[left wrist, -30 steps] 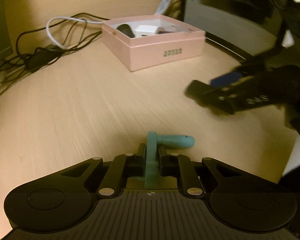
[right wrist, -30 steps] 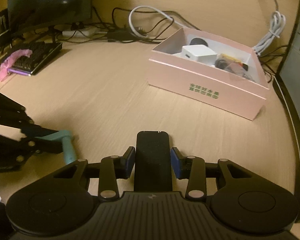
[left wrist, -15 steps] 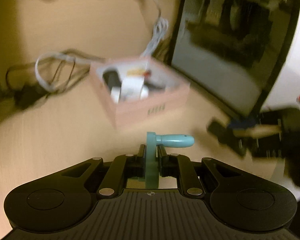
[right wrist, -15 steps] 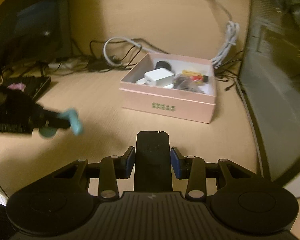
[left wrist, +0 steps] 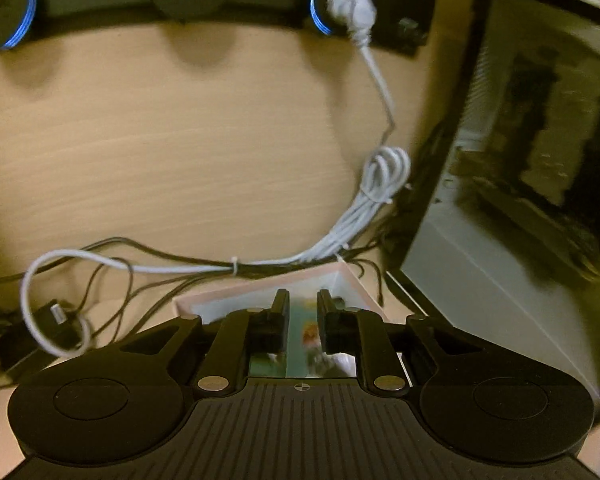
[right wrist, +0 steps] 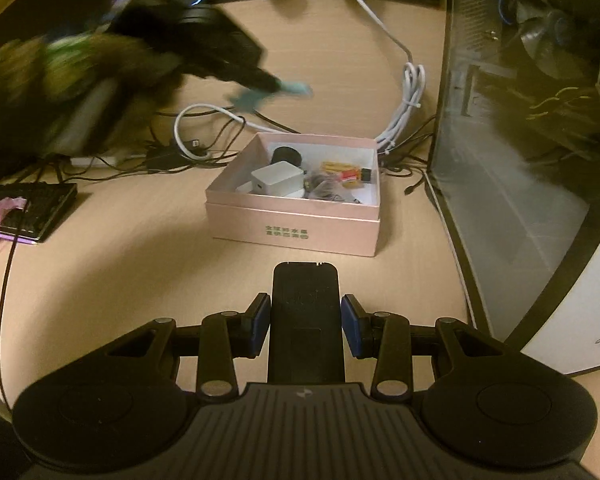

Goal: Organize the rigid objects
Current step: 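Open the left gripper to drop the teal clip into the pink box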

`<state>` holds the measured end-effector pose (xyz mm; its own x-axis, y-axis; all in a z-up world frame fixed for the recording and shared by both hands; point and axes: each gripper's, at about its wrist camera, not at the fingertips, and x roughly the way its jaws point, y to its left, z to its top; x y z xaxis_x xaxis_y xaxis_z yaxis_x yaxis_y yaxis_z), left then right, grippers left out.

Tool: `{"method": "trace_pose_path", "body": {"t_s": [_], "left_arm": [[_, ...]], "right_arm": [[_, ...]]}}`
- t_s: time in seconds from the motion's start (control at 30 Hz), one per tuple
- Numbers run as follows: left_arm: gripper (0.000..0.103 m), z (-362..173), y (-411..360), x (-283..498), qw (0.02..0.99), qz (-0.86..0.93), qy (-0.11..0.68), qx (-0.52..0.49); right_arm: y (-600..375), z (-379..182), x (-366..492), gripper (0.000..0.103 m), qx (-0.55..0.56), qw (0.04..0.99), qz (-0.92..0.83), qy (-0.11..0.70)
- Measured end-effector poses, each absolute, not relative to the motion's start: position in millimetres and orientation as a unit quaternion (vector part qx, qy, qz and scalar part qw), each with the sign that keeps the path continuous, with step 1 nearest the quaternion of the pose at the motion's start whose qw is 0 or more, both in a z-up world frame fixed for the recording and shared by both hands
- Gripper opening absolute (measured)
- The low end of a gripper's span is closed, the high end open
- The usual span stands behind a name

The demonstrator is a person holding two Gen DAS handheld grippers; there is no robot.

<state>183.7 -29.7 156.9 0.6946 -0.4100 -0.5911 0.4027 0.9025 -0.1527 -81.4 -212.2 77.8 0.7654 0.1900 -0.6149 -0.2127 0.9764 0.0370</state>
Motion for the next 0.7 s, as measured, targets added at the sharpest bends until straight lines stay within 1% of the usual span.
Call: {"method": "trace_pose_path", "body": {"t_s": [0.1,0.2,0.4,0.53,0.63,0.67,0.7], "left_arm": [[0.018,148.1,-35.3,187.1,0.924,-0.217,0.316,-0.007],[0.018,136.5,-26.4,177.4,0.923,-0.214,0.319,-0.029],[0.018,113.3,24.3,113.1,0.915,-0.199,0.337,-0.097],[0.018,86.9,50.2,64.2,0.901,-0.179,0.373,-0.127],[0.018,71.8,63.9,44.4,0.894,-0.156,0.398,-0.133],[0.018,68.4,68.2,39.1,0.893,-0.147,0.404,-0.13],[0.018,66.0,71.5,34.6,0.893,-0.141,0.408,-0.125]], "right_arm": [[-214.0,77.5,-82.2,0.038,-0.021,0.94,0.095,0.326],[-220.2,76.2,-81.2,0.038,-0.017,0.939,0.089,0.331],[-225.0,76.4,-58.2,0.038,-0.011,0.937,0.096,0.337],[-226.5,92.5,-13.3,0.038,0.005,0.94,0.112,0.321],[-220.2,116.6,34.5,0.038,0.007,0.956,0.109,0.272],[-221.2,123.6,51.0,0.04,0.026,0.959,0.117,0.256],[-221.1,127.3,67.2,0.045,0.035,0.959,0.121,0.252]]}}
